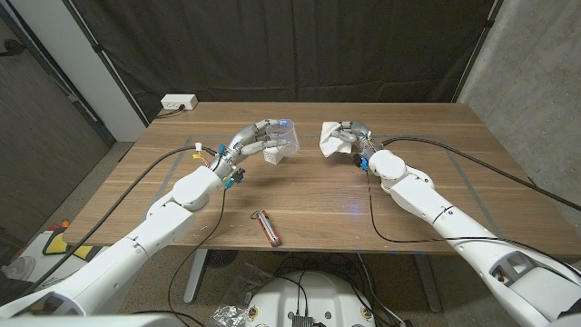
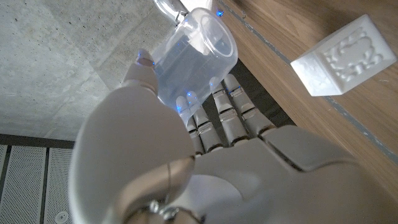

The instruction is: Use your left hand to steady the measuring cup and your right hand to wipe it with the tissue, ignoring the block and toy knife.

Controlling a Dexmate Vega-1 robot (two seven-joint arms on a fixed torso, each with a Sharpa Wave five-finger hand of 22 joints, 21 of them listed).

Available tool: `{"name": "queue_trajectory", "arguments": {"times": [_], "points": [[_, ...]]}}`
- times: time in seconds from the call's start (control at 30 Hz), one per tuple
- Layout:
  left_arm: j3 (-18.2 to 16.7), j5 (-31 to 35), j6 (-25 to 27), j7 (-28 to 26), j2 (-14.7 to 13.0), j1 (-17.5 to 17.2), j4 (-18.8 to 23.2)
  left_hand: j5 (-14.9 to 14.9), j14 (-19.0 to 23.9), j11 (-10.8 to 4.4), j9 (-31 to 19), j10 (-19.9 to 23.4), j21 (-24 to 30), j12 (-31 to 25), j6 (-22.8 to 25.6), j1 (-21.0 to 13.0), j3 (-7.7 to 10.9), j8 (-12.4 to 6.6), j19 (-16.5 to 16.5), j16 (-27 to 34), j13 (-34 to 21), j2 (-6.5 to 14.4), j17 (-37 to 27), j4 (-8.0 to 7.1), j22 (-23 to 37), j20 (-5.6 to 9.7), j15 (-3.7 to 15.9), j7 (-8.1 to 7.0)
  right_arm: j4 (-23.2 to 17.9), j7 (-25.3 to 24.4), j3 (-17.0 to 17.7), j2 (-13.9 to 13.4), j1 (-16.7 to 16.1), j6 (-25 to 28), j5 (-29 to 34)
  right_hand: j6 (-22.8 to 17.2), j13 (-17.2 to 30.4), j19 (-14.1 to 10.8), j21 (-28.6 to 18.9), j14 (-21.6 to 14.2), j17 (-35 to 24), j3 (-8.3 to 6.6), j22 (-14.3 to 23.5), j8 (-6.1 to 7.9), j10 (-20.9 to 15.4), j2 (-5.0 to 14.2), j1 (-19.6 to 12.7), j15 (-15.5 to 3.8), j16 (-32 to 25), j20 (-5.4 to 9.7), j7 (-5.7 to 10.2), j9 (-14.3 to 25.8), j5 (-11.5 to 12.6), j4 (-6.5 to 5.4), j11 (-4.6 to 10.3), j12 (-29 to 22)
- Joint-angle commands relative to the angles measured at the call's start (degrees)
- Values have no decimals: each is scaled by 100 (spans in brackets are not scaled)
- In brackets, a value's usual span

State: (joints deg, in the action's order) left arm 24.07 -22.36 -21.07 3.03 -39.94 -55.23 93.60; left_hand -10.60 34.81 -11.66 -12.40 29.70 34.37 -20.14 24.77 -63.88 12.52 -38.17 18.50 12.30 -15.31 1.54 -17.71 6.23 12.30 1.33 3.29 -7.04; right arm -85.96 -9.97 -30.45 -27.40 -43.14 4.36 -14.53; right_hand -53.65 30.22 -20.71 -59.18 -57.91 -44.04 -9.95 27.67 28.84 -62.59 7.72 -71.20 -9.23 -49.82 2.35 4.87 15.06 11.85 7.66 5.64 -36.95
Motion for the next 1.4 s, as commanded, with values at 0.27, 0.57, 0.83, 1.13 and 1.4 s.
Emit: {"name": "queue_trajectory", "arguments": {"times": [0.27,0.57,0.83,1.13,1.4], "points": [[36,24,137,-186,217,148,-151,-16,55,-22,-14,2,77,-25,55,105,38,-24,-8,-9,-36,136,-26,-18,13,6,864,50,237,1234,369,247,-195,-1505,-1886,-38,15,65,-200,-91,0,37,23,-5,-68,22,-69,-407,-48,303,-59,-4,-7,15,-8,27],[119,41,83,-168,369,301,-265,-15,57,-23,-15,13,95,-31,52,111,39,-28,-17,-16,-42,137,-33,-17,11,0,870,46,152,1445,360,340,-321,-1564,-2312,-46,18,71,-313,-113,-7,51,19,-3,-92,17,-79,-407,-55,304,-70,-15,-9,14,16,38],[209,-147,-74,132,502,464,-412,-14,59,-23,-15,27,107,-40,52,129,31,-34,-53,-25,-48,124,-41,-17,9,-7,865,49,-32,1213,395,490,-539,-1684,-2484,-61,20,85,-431,-144,12,63,1,1,-119,16,-90,-408,-42,306,-80,-27,-11,11,16,53],[285,-219,-124,275,632,632,-522,-16,70,-24,-14,46,116,-49,61,141,30,-42,-80,-27,-52,124,-48,-20,7,-26,867,57,-523,598,492,755,-931,-1545,-2893,-98,-6,65,-548,-188,13,81,-33,13,-184,-5,-92,-409,-37,320,-98,-39,-13,10,42,71],[353,-261,-115,361,732,755,-651,-17,71,-24,-14,35,133,-46,60,157,30,-46,-99,-32,-58,131,-58,-25,5,-31,864,53,-749,481,473,829,-1082,-1480,-3111,-108,9,42,-659,-249,30,95,-81,12,-194,-15,-95,-410,-22,353,-101,-51,-7,7,42,88]]}}
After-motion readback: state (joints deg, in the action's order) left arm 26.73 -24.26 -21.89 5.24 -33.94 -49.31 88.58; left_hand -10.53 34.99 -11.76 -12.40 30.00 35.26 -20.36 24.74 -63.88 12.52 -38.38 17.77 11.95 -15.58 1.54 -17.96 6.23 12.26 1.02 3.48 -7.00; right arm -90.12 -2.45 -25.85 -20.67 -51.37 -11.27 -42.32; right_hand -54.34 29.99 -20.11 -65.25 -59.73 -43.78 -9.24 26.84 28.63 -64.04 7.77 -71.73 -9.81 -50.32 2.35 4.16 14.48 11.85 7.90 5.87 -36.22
